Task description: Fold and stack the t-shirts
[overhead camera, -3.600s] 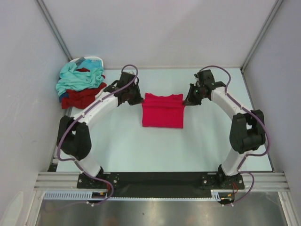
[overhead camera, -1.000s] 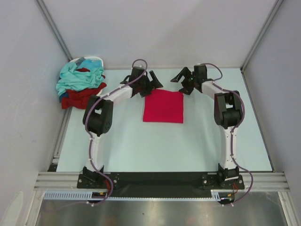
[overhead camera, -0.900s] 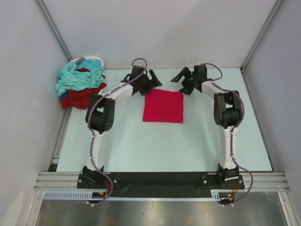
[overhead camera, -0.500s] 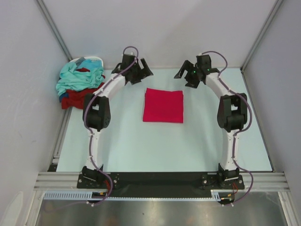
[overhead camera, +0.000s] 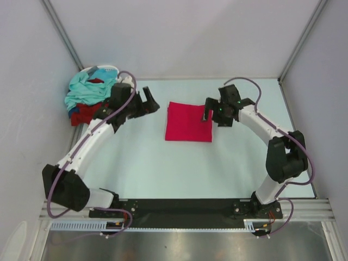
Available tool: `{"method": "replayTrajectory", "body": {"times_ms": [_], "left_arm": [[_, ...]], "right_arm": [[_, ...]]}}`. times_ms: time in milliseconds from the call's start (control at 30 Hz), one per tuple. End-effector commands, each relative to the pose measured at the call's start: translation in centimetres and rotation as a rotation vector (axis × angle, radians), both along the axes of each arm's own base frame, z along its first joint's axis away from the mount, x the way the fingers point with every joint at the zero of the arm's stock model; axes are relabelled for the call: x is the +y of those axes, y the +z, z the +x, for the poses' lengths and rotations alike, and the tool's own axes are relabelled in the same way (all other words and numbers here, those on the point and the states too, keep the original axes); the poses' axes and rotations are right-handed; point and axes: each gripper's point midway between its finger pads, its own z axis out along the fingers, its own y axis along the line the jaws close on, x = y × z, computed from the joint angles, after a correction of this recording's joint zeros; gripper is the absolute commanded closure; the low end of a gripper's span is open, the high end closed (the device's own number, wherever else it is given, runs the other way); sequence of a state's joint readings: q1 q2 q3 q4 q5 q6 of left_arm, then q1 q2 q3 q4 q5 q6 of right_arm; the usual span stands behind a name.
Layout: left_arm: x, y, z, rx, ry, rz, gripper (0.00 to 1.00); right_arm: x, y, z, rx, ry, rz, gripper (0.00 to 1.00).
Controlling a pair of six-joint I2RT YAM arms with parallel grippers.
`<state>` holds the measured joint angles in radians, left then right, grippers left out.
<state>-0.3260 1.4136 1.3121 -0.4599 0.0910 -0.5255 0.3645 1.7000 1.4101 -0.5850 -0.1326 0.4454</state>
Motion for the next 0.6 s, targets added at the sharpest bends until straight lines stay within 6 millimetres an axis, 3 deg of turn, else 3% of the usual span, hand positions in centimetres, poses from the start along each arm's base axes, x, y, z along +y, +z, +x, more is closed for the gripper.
{"method": "replayTrajectory", "body": {"times_ms": [0, 33, 300, 567], "left_arm": [[0.7, -5.8, -4.6, 0.119, -0.008, 0.002, 0.00], [0.7, -5.2, -5.4, 0.099, -0.019, -0.017, 0.00], [0.5, -7.7, -8.6, 0.139, -0.052, -0.072, 0.01], [1.3, -6.7, -8.9, 0.095, -0.028, -0.067, 0.00]], "right_arm": [[-3.1, -2.8, -1.4, 0.043, -0.107, 0.016, 0.00], [-3.2, -2.8, -1.5, 0.033, -0.104, 0.027, 0.01], [-2.0, -3.8, 1.2, 0.040, -0.058, 0.064, 0.01], [-2.6, -3.2, 2.1, 0.008, -0.074, 0.021, 0.00]]}}
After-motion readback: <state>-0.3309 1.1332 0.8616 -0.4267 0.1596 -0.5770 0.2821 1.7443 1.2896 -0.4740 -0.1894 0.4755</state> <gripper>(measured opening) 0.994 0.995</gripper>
